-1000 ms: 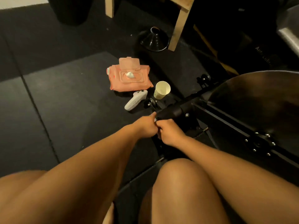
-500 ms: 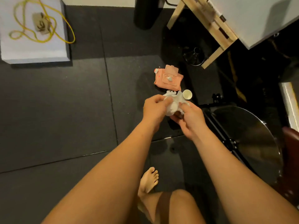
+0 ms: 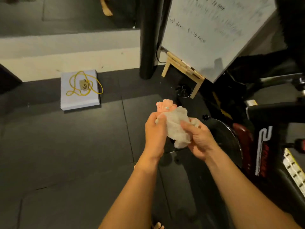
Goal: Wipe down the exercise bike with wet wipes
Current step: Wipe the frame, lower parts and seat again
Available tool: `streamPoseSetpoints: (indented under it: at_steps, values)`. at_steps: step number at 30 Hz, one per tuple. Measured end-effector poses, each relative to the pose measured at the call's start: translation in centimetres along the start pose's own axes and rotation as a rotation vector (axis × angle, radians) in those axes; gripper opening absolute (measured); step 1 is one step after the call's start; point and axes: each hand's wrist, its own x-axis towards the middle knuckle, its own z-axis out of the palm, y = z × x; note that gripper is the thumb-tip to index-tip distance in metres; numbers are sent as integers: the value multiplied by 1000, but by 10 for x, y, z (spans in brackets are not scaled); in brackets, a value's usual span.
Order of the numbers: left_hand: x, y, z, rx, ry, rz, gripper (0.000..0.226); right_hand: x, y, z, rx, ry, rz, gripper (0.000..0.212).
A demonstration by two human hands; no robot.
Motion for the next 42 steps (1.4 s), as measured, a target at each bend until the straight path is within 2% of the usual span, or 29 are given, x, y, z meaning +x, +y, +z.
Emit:
streamPoseSetpoints:
  at_steps: [2,4,9,11,13,15,16,17,18,20,21,22,23,25,27,29,31,33,36,38,40,42]
  values:
    - [-41,18,24,-83,21,-46,13,-54,-14,-22,-39,96,-86,24]
    - [-84,34,50,-56,18,-18,14,-110,-25,-53,-56,164,-166,10]
    - [-178,57,101,47,-11,152,20,-248,-35,-138,19,233,-278,22]
    - [-207,65,119,124,-70,183,22,-294,-31,-169,-44,267,-287,27]
    - [-242,69,147,212,-264,184,24,-342,-22,-201,-244,305,-203,36]
    - [-282,72,180,317,-584,206,22,-385,-14,-222,-469,321,-113,50]
    - [-304,71,198,398,-764,242,21,-403,-10,-229,-489,353,-118,62]
    - [-326,67,214,484,-918,287,20,-419,-7,-233,-448,393,-159,69]
    - [-349,65,227,545,-1037,327,20,-432,-6,-233,-369,434,-208,65]
    - [-390,56,245,597,-1192,384,18,-455,0,-232,-228,599,-290,32]
    - [-406,49,250,603,-1229,388,15,-466,5,-233,-210,740,-322,18]
    - [-421,42,253,602,-1241,349,11,-478,13,-236,-196,870,-357,8]
    - [-434,36,255,600,-1246,265,12,-491,22,-238,-148,975,-393,7]
    - [-463,21,254,633,-1327,5,32,-521,43,-244,65,1098,-449,11]
    - [-498,2,247,726,-1513,-189,58,-555,69,-253,228,1206,-459,14]
    - [-540,-21,238,762,-1693,-207,58,-589,96,-266,344,1294,-436,23]
    - [-587,-46,234,748,-1736,-105,56,-625,127,-280,434,1347,-397,36]
    - [-636,-71,234,707,-1740,31,53,-660,158,-295,509,1383,-430,40]
    - [-713,-112,235,605,-1779,108,36,-717,212,-331,762,1501,-588,27]
    - [-763,-142,234,602,-1748,169,33,-757,249,-361,938,1628,-603,21]
    - [-806,-168,233,581,-1723,199,33,-794,279,-386,985,1710,-590,19]
    - [-845,-190,235,577,-1757,188,27,-826,296,-405,1038,1709,-609,22]
